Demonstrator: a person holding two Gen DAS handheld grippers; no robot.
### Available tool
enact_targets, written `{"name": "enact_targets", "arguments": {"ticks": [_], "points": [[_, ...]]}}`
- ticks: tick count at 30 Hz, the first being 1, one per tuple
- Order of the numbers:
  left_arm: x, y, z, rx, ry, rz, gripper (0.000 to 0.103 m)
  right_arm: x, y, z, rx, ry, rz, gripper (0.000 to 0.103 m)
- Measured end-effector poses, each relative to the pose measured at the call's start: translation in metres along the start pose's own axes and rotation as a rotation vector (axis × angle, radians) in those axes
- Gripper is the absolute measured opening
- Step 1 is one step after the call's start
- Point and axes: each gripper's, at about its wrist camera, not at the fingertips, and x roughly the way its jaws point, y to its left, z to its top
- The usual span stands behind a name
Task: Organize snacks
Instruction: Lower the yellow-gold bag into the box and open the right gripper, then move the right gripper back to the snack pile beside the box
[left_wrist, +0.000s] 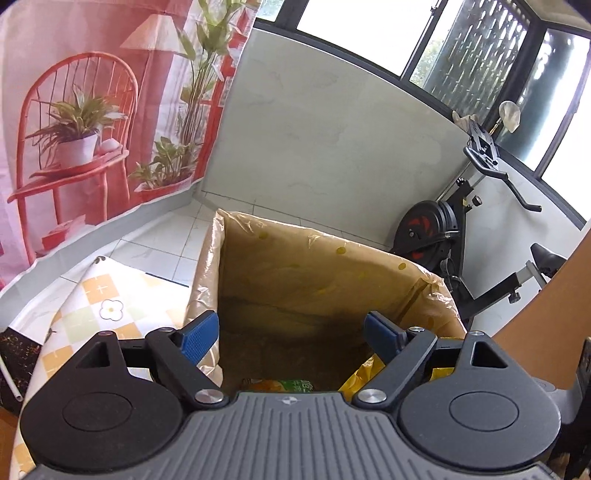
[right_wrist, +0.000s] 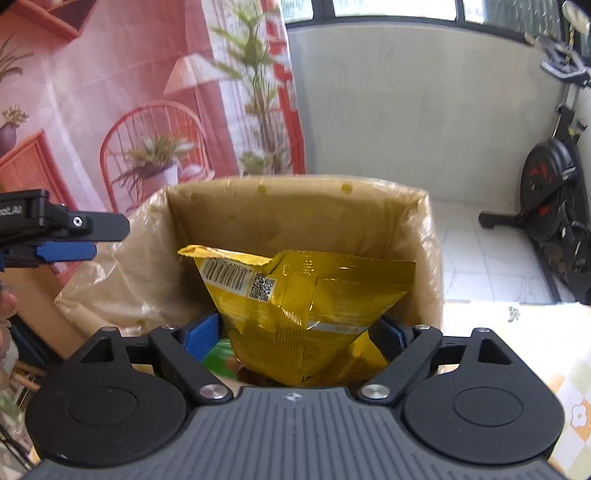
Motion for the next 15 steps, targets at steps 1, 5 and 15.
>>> {"name": "enact_targets", "arguments": {"ticks": [1,5,15], "points": [[-0.003,0.000,0.000,0.001,-0.003,0.001,0.088,-0.001,0.000,0.000,0.006,0.008,0.001,0.089],[-0.013,-0.001,0.000,0.004,-0.009,0.004,0.088,-0.010,-0.003,0.000,0.051,-0.006,0.018,0.096],[-0.048,0.006,-0.005,-0.006,-0.020,-0.002,0.088,-0.054,0.000,-0.002,0.083,-0.071,0.026,0.096]]}}
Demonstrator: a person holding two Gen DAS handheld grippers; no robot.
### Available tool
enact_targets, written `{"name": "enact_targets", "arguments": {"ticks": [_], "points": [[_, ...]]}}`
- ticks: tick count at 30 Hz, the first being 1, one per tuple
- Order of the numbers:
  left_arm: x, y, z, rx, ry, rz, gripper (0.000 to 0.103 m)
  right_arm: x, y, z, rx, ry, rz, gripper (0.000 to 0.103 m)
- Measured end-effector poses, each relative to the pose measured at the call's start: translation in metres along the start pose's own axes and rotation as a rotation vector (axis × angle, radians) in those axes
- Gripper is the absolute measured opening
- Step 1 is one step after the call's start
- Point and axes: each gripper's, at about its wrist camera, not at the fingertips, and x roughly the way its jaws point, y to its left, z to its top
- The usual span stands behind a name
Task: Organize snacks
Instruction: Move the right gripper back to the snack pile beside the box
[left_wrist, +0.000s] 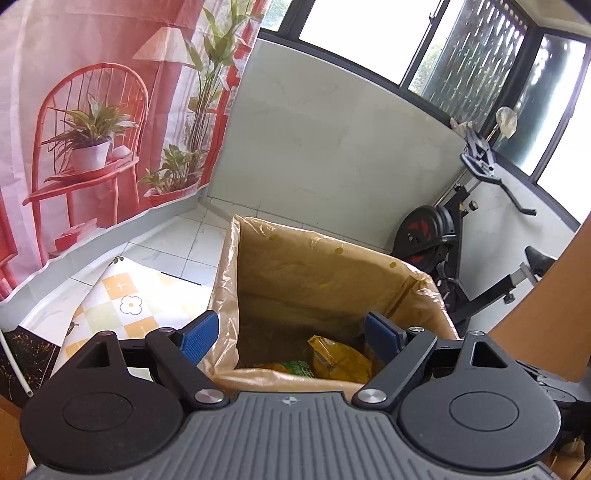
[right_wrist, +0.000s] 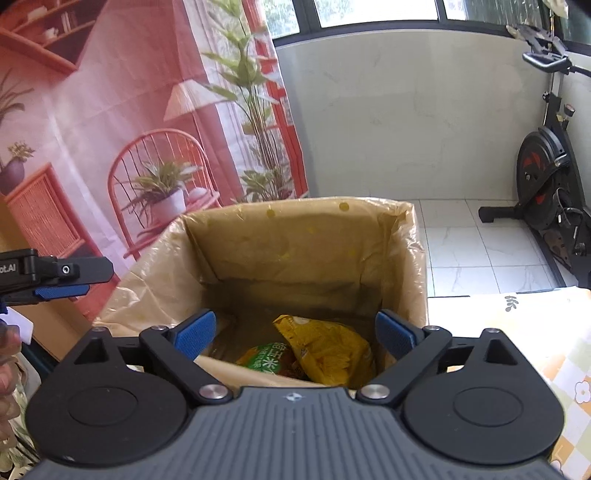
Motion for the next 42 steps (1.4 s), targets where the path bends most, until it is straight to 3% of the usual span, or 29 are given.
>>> {"name": "enact_targets", "arguments": {"ticks": [6,13,18,21,29,37,42], "points": [[-0.036,0.005,-0.011,0.034,-0.033,0.012,0.088,-0.038,-0.004,-0.018,0.025,-0.053,0.057,0.095],[-0.074,0.022,-0.034,0.052,-0.064,-0.025,0.088,-0.074,-0.016,-0.047,0.052,-0.088,0.095,0.094],[-0.086,0.046,-0.060,0.017,-0.077,-0.054,0.088,-0.090,-0.023,-0.075,0.036,-0.134,0.057,0.094],[-0.082,0.066,-0.078,-0.034,-0.060,-0.065,0.087,-0.092,-0.023,-0.095,0.027,-0.150,0.045,0.093],[-0.065,0.098,-0.115,-0.042,-0.020,0.003,0.087,-0.081,-0.013,-0.145,-0.030,-0.143,0.009,0.087],[-0.059,0.093,-0.176,0.014,0.018,-0.006,0.086,-0.066,-0.013,-0.187,-0.062,-0.079,-0.040,0.082],[-0.065,0.085,-0.215,0.072,0.048,0.003,0.081,-0.064,-0.028,-0.206,0.008,-0.049,-0.053,0.080]]}}
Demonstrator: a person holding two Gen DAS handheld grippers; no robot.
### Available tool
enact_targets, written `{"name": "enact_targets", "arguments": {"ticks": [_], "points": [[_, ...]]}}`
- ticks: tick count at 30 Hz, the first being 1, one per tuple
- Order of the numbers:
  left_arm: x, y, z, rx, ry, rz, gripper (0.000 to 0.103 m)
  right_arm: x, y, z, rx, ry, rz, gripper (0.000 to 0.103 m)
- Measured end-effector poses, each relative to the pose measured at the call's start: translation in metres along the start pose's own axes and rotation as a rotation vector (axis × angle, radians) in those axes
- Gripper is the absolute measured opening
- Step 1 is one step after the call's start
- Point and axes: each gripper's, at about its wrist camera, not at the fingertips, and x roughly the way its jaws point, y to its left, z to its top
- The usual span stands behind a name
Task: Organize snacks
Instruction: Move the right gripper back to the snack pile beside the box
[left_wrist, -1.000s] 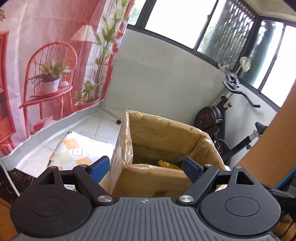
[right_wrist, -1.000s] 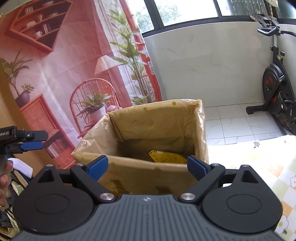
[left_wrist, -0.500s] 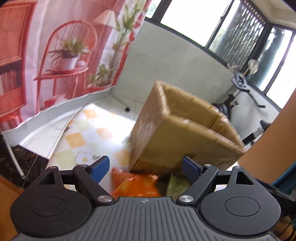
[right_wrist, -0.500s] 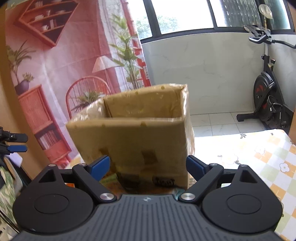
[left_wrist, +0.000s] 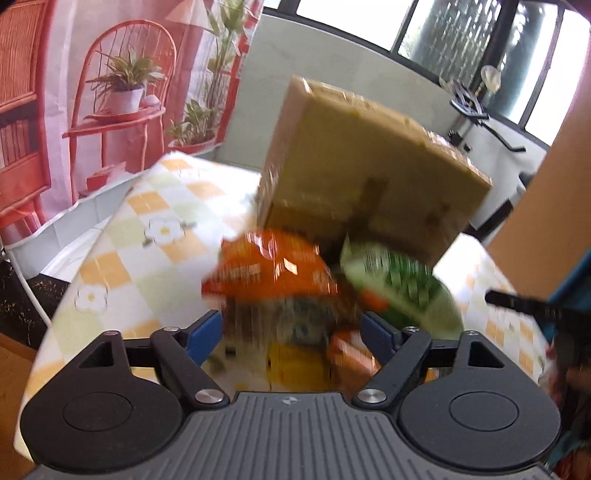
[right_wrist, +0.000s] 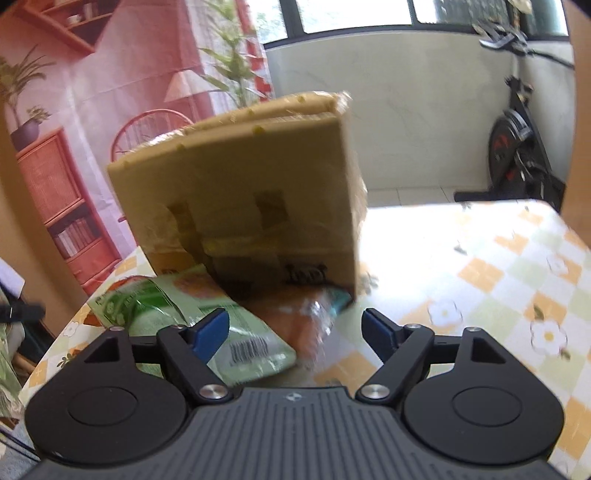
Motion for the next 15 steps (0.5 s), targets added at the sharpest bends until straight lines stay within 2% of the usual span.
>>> {"name": "enact_targets", "arguments": {"ticks": [4,8,15], "points": [[0.004,0.000,-0.028,0.008,0.073,-0.021,0.080,0.000,-0.005,-0.013,0.006,0.020,-0.019,0.078],[0.011,-0.007,-0.052,0.047,0.107,-0.031,0.080,-0.001,-0.004,-0.028,-0.010,0.041,-0.031,0.076],[0.031,-0.030,-0.075,0.143,0.171,-0.057,0.078,0.001,0.009,-0.057,-0.052,0.072,-0.032,0.072]]}}
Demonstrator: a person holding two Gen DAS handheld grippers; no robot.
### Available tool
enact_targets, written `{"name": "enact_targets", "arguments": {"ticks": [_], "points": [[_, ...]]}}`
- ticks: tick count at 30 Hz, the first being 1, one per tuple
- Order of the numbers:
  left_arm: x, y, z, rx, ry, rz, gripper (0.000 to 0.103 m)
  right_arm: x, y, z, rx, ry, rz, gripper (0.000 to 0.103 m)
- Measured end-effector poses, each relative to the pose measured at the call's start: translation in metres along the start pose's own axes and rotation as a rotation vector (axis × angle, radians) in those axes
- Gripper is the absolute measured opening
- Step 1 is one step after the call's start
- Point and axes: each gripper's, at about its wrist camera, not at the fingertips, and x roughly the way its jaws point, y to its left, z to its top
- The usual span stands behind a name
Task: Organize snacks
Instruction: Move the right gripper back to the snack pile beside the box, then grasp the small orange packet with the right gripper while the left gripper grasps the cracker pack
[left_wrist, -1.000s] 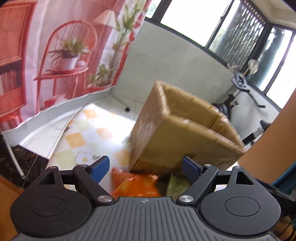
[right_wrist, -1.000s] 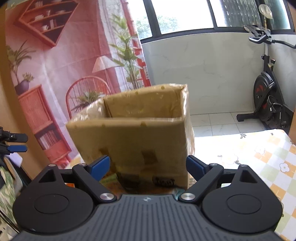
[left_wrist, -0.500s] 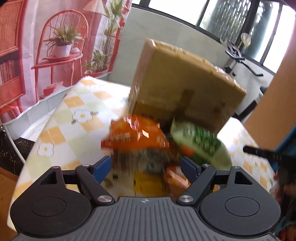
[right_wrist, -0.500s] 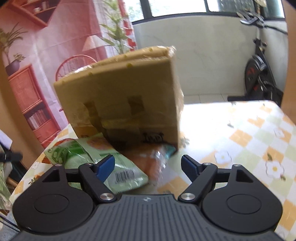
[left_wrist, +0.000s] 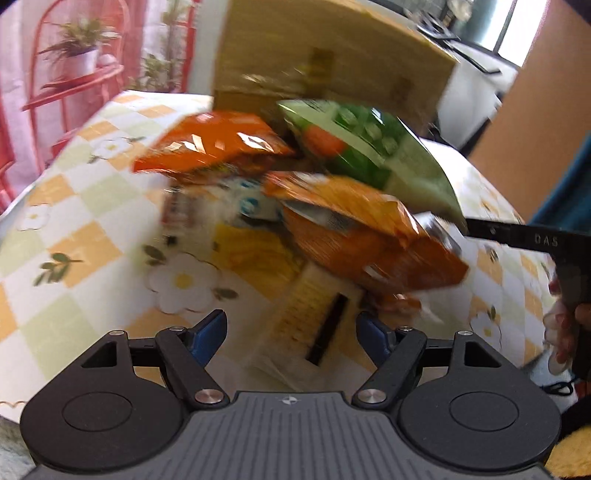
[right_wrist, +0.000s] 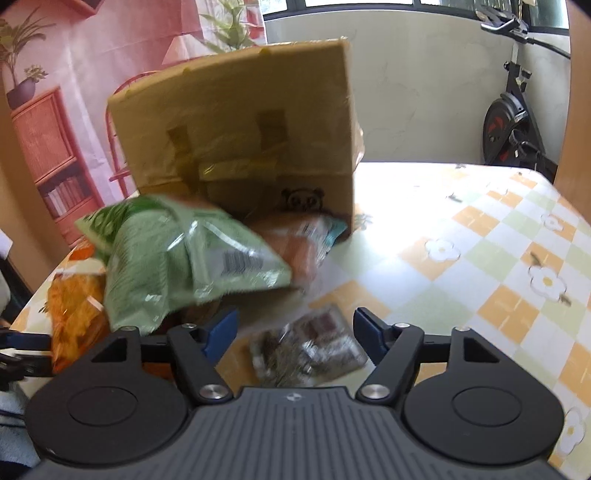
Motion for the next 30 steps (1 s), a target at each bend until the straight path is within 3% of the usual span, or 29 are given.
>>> {"name": "enact_targets", "arguments": {"ticks": [8,12,24,30], "points": [[0.023,-0.023,0.000,0.134,0.058,0.053,0.068,-0.004,0.001,-0.016,0.006,-0.007,-0.006,0.072],[0.021,-0.031,-0.007,0.156,0.033,0.110,0.061,0.000,0.006,-0.024,-0.009,0.024,0.004,0.069],[-0.002,-0.015,-0.020,-0.008,-0.021,0.195,0.057,0.008,0.010,-0.042,-0.059,0.052,-0.023,0.069],[-0.002,-0.017,-0.020,-0.006,-0.021,0.214,0.057,0.006,0.017,-0.042,-0.090,0.055,0.019,0.069]]}}
